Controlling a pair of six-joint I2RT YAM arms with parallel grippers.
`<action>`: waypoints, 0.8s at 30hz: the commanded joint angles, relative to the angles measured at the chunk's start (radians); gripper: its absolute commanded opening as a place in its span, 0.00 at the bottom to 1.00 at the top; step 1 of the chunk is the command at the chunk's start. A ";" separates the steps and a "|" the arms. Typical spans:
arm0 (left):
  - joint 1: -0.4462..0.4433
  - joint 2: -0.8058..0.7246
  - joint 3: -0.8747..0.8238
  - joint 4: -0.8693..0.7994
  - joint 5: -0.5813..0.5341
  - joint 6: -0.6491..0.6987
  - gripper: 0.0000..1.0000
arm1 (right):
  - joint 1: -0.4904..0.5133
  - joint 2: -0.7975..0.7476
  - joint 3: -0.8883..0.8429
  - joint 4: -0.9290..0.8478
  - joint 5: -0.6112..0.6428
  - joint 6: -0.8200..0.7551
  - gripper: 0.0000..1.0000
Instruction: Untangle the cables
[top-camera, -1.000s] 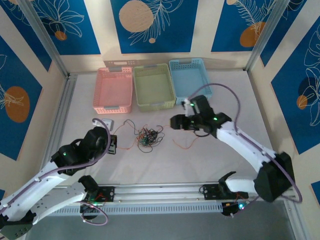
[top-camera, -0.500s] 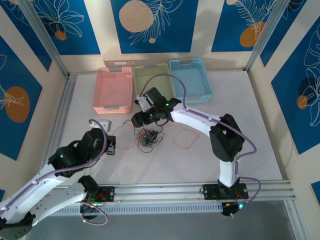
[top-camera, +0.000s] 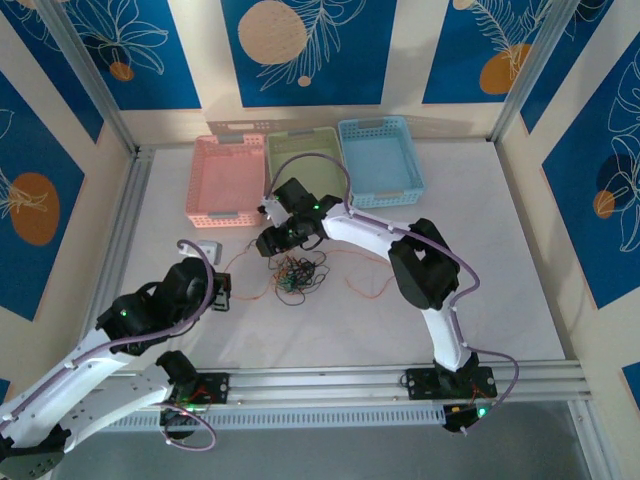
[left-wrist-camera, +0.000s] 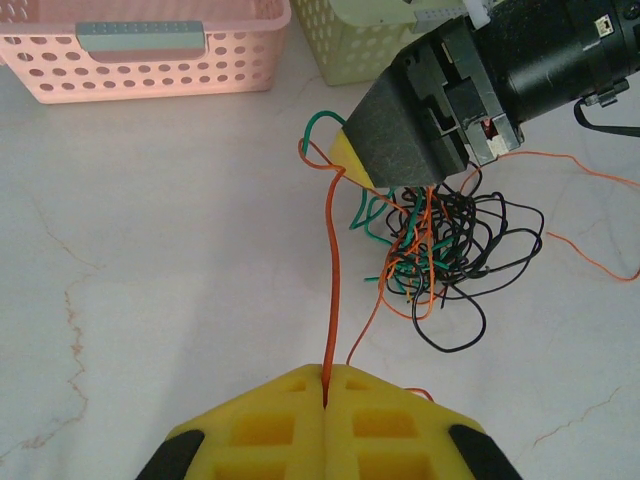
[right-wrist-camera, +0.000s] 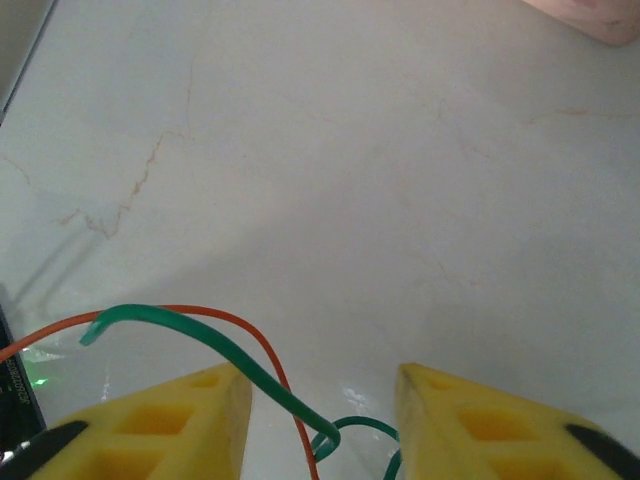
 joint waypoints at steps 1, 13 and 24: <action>0.004 -0.010 -0.010 -0.013 -0.009 -0.002 0.00 | 0.009 0.016 0.037 -0.006 -0.039 -0.013 0.27; 0.004 -0.049 0.077 -0.108 -0.087 0.008 0.00 | -0.075 -0.324 -0.301 0.136 0.057 0.047 0.00; 0.003 -0.136 0.237 -0.320 -0.295 0.057 0.00 | -0.713 -0.770 -0.788 0.247 -0.107 0.289 0.00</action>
